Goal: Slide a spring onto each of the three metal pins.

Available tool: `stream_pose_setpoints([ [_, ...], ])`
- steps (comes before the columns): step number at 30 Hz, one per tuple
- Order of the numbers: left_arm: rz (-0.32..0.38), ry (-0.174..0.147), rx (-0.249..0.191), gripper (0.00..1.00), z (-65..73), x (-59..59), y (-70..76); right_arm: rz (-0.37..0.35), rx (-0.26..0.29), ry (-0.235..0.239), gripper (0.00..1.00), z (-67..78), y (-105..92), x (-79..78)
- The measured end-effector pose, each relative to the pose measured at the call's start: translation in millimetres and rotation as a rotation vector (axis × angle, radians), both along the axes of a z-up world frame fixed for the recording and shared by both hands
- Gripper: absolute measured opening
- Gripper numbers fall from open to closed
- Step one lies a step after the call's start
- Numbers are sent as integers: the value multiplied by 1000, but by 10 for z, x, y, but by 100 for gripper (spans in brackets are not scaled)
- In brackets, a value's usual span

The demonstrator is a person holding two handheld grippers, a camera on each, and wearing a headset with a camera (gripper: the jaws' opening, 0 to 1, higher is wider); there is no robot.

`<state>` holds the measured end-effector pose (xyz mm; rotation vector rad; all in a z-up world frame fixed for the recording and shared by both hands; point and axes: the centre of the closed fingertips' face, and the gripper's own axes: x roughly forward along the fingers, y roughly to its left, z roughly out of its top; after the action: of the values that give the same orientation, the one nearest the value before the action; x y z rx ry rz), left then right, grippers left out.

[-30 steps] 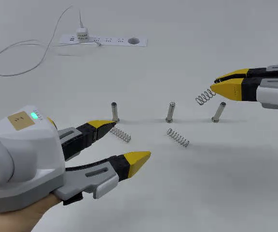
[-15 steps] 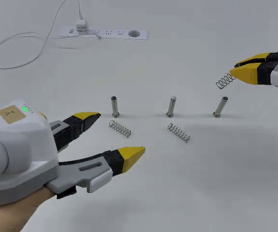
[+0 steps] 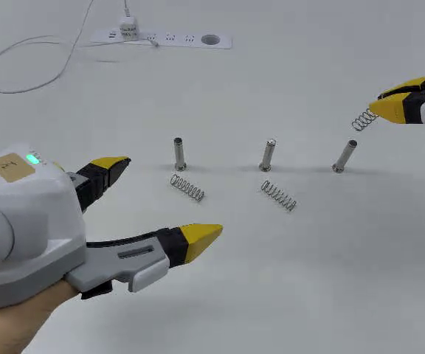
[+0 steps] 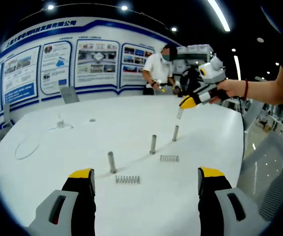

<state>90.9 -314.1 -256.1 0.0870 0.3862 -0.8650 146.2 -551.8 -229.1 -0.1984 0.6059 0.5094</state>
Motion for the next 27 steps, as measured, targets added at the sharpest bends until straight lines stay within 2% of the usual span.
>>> stream_pose_setpoints([
  [2, 6, 1, -5, 92, -3, 1, -3, -3, -5, 11, 11, -46, -35, 46],
  [8, 23, 2, -11, 96, -21, 10, -6, -15, -21, 33, 11, -171, -78, 53],
  [13, 23, 4, -6, 96, -38, 0, -16, -8, -33, 38, 11, -223, -68, 55],
  [16, 21, 6, 4, 96, -55, -8, -16, 4, -82, 37, 11, -259, -91, 73],
  [19, 22, 6, -1, 96, -52, -10, -18, 16, -104, 38, 11, -273, -95, 76],
  [23, 22, 11, 3, 95, -64, -13, -16, 20, -98, 47, 11, -291, -93, 85],
  [27, 25, 11, 11, 94, -80, -12, -11, 31, -116, 57, 11, -347, -97, 85],
])
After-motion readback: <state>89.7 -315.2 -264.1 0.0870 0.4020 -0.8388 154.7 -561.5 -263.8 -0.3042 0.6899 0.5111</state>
